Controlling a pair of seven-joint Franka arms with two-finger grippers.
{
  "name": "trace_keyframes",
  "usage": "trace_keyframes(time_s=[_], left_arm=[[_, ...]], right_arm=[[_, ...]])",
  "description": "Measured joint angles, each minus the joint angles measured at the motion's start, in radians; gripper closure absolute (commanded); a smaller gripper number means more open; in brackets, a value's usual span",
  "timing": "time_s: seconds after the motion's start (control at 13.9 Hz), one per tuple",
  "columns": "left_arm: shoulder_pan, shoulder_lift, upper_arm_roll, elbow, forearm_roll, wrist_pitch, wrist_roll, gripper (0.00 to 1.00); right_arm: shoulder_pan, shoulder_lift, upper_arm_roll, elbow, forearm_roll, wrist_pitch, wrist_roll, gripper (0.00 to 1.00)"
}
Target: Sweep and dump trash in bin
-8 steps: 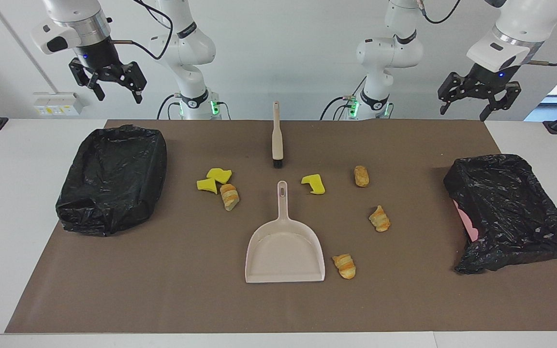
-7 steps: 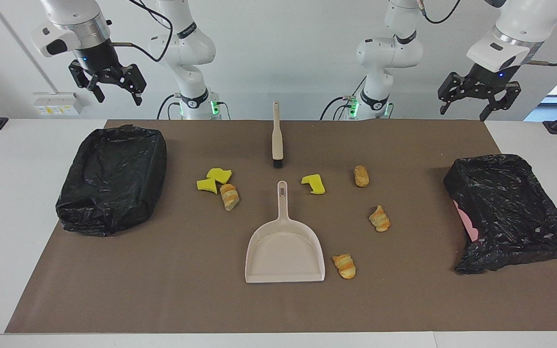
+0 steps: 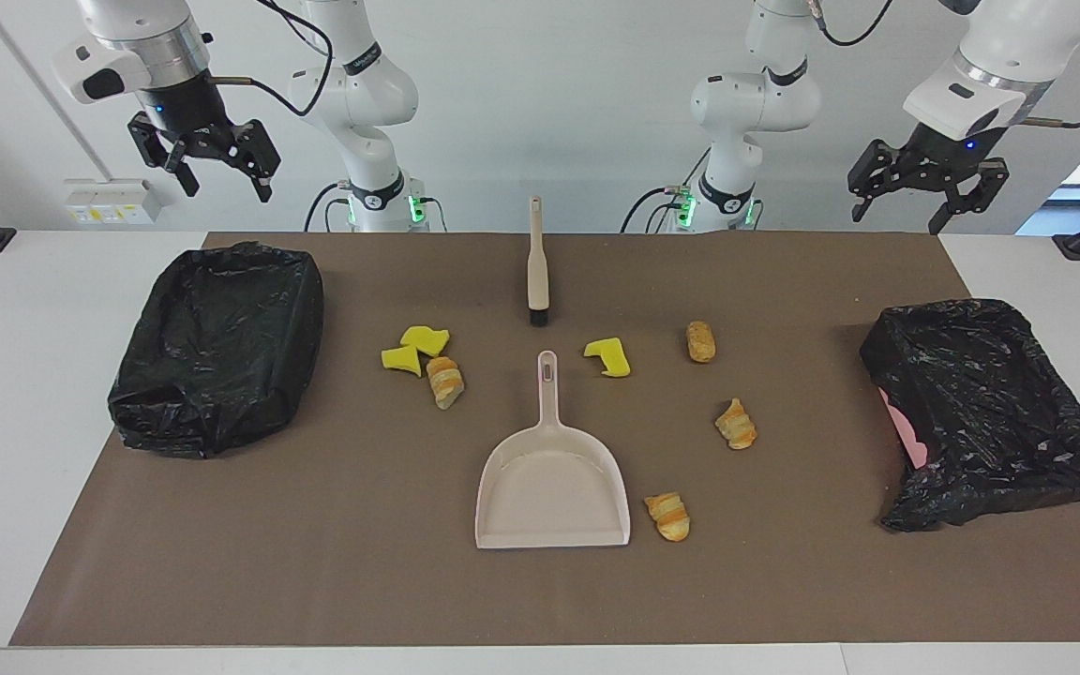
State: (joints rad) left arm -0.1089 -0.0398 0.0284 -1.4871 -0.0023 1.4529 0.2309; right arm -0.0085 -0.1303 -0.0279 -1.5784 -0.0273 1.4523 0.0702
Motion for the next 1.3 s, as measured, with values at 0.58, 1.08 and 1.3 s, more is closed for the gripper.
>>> trace_keyframes(time_s=[0.58,1.08,1.3], left_arm=[[-0.043,-0.011,-0.026,-0.021,-0.002,-0.001,-0.035,0.00],[-0.235,-0.057,-0.034,-0.127,-0.012,0.027,-0.269,0.00],[-0.357,-0.066,-0.036,-0.193,-0.016,0.078,-0.440,0.00]], right_arm=[[0.000,0.000,-0.005,0.002,0.000,0.001,-0.002,0.00],[0.000,-0.001,-0.005,0.002,0.000,0.001,-0.002,0.00],[0.000,-0.004,-0.004,-0.005,0.000,0.001,-0.002,0.00]])
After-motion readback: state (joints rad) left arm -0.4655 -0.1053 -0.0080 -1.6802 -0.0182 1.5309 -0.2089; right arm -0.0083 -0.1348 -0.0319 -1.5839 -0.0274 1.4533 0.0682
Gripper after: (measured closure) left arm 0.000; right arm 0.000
